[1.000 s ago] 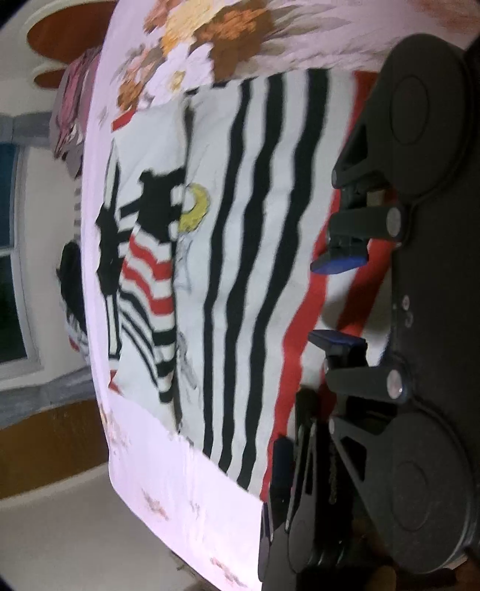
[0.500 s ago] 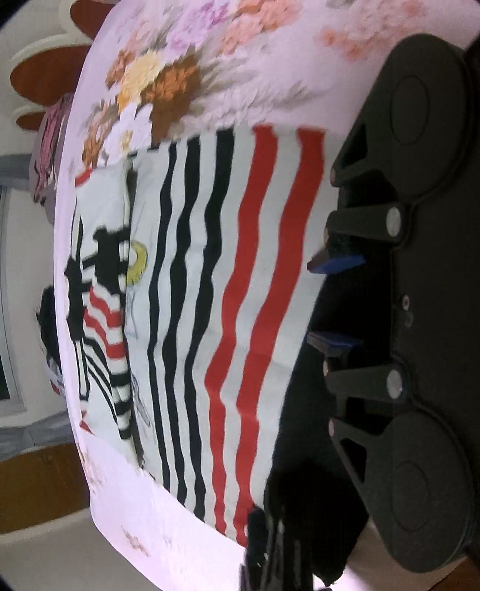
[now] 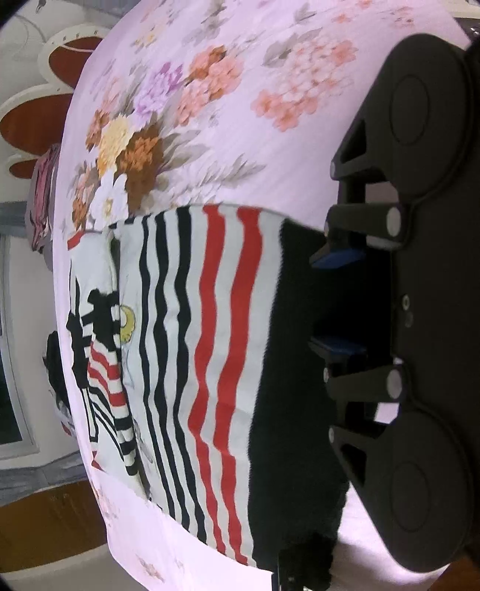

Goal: Fold small clothes
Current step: 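Move both tools to the black hem band of the sweater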

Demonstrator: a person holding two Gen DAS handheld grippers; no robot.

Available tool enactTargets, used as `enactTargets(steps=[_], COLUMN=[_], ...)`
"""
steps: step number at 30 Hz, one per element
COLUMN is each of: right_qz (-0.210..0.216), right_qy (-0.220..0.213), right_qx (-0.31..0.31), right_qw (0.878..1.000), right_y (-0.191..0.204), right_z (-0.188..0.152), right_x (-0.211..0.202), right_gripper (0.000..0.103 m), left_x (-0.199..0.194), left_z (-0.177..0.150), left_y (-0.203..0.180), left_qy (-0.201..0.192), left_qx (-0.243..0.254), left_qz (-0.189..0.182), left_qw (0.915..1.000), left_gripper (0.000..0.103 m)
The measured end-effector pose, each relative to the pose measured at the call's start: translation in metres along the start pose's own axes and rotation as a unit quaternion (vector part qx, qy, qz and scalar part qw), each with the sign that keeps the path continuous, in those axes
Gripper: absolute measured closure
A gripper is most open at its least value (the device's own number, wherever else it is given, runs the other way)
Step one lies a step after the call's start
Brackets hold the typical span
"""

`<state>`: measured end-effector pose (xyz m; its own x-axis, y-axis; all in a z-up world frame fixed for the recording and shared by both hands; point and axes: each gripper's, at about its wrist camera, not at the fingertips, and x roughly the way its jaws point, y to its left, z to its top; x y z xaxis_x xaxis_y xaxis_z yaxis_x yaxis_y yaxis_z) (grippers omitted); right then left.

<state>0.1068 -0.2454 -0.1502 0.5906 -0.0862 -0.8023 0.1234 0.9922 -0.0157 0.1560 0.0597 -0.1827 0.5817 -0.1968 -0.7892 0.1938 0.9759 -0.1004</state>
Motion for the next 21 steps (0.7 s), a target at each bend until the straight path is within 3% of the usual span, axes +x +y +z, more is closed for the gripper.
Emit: enactTargets(steps=[11, 21], right_qz=[-0.01, -0.026], right_qy=[-0.007, -0.013], right_qx=[0.028, 0.046], right_qw=[1.0, 0.999], right_y=[-0.003, -0.007], right_z=[-0.011, -0.011], right_x=[-0.012, -0.021], right_gripper=[0.057, 0.048], left_x=[-0.008, 0.002], left_z=[-0.014, -0.011], left_y=[0.02, 0.018], left_qy=[0.003, 0.014], left_qx=[-0.024, -0.029], left_qz=[0.0, -0.027], left_qw=[0.9997, 0.9991], left_gripper=[0.041, 0.04])
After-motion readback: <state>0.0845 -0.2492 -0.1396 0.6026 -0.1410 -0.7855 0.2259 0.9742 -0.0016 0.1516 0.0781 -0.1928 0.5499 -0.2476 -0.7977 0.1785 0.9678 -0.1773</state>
